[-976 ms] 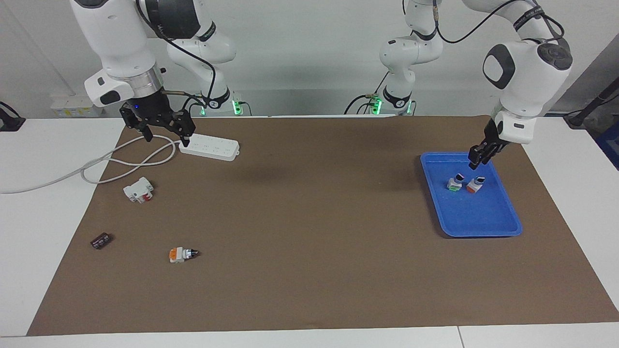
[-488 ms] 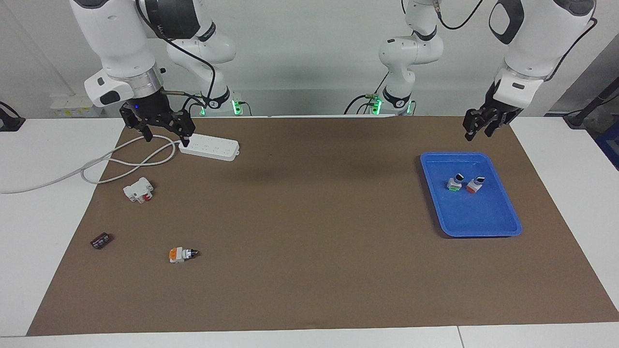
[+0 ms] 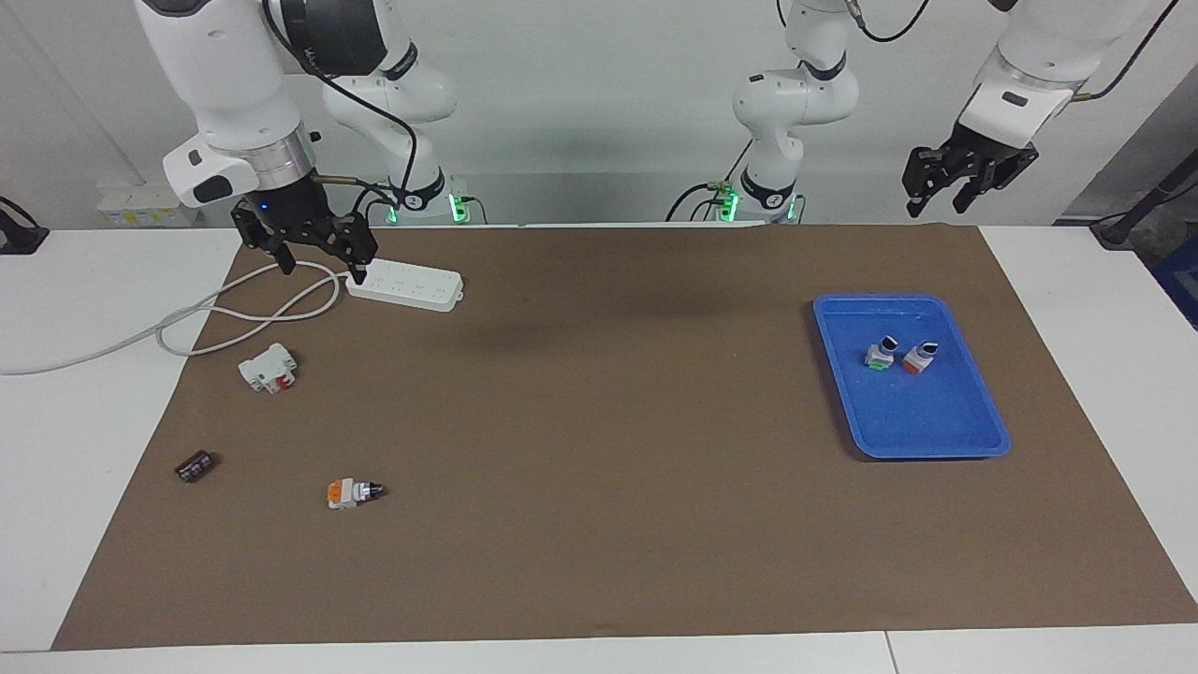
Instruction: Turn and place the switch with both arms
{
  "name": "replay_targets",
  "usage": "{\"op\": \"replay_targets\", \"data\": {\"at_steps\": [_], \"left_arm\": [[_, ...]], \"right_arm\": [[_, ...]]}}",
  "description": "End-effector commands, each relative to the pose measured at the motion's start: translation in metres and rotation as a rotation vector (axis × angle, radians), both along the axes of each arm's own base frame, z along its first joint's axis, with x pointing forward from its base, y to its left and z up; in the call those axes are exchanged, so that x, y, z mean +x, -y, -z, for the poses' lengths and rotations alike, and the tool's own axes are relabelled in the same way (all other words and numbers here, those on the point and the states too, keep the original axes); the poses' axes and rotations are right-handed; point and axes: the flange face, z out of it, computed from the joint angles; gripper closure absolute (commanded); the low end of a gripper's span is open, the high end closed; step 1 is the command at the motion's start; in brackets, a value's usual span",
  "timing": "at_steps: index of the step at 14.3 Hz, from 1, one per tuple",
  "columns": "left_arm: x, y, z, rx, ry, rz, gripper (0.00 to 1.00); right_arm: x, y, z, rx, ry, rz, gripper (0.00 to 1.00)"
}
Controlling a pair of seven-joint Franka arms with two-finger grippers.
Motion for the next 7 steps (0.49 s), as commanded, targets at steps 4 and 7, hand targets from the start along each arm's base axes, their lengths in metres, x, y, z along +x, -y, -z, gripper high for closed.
{"op": "replay_targets", "data": {"at_steps": [4, 7], "left_arm": [[0.014, -0.002, 0.007, 0.005, 0.032, 0.034, 0.34], [0.014, -0.011, 0.013, -0.029, 0.037, 0.008, 0.35]], "right_arm": [[-0.004, 0.003, 0.0, -0.004, 0.012, -0.018, 0.0], [-0.004, 0.003, 0.0, -0.004, 0.012, -0.018, 0.0]]}}
